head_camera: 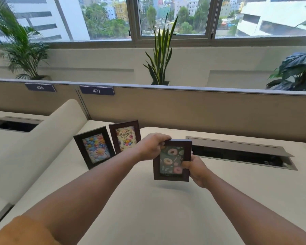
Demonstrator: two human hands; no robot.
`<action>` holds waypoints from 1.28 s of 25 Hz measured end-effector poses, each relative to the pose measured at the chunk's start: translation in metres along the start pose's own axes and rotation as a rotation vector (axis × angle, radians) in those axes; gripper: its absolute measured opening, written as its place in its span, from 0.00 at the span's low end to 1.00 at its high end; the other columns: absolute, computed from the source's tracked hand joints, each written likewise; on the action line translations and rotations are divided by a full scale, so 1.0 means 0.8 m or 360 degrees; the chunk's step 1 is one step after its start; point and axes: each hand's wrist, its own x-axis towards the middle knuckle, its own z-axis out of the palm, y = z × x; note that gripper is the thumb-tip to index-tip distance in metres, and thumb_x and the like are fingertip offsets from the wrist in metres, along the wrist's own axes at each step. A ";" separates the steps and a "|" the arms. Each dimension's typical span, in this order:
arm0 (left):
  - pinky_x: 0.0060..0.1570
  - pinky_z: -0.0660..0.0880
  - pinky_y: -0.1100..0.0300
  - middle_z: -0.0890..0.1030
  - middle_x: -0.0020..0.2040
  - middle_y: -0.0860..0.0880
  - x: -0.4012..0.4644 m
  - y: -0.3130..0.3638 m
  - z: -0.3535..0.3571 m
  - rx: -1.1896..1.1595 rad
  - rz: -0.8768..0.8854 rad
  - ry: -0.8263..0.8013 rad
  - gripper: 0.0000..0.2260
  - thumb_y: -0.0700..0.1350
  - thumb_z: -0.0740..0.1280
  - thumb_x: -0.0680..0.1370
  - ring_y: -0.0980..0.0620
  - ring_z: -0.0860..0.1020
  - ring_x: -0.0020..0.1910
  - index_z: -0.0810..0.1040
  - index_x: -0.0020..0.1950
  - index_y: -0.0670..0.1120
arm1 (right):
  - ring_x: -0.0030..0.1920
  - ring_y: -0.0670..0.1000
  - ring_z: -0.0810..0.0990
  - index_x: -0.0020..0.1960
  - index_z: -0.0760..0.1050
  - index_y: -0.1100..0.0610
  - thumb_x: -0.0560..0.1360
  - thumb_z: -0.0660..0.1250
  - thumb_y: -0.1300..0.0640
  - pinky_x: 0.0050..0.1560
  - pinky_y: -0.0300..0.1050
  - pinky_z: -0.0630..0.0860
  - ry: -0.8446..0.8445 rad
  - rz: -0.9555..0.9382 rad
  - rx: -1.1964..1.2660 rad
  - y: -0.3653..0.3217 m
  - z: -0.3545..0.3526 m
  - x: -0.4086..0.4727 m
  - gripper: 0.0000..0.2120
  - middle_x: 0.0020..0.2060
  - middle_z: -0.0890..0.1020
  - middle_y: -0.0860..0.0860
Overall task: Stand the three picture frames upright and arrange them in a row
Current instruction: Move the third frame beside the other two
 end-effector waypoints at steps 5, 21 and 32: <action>0.62 0.74 0.58 0.84 0.58 0.44 0.061 -0.069 -0.034 0.0037 -0.0027 0.0258 0.12 0.39 0.70 0.79 0.45 0.80 0.59 0.84 0.62 0.43 | 0.52 0.63 0.87 0.61 0.78 0.63 0.75 0.68 0.73 0.56 0.64 0.82 0.0131 -0.0028 0.0140 -0.012 0.023 0.106 0.16 0.54 0.87 0.61; 0.60 0.75 0.48 0.84 0.61 0.47 0.149 -0.180 -0.041 0.0504 0.0070 0.0325 0.24 0.30 0.61 0.76 0.42 0.79 0.61 0.80 0.69 0.45 | 0.52 0.66 0.86 0.58 0.79 0.62 0.75 0.65 0.74 0.55 0.67 0.82 0.0136 -0.0034 0.0223 -0.024 0.066 0.249 0.15 0.53 0.86 0.63; 0.62 0.74 0.46 0.82 0.63 0.45 0.153 -0.192 -0.035 0.0434 -0.0030 0.0312 0.25 0.29 0.59 0.76 0.40 0.78 0.63 0.78 0.71 0.44 | 0.50 0.62 0.88 0.58 0.78 0.60 0.77 0.65 0.71 0.53 0.63 0.84 0.0117 -0.0020 0.0135 -0.029 0.068 0.258 0.13 0.52 0.87 0.60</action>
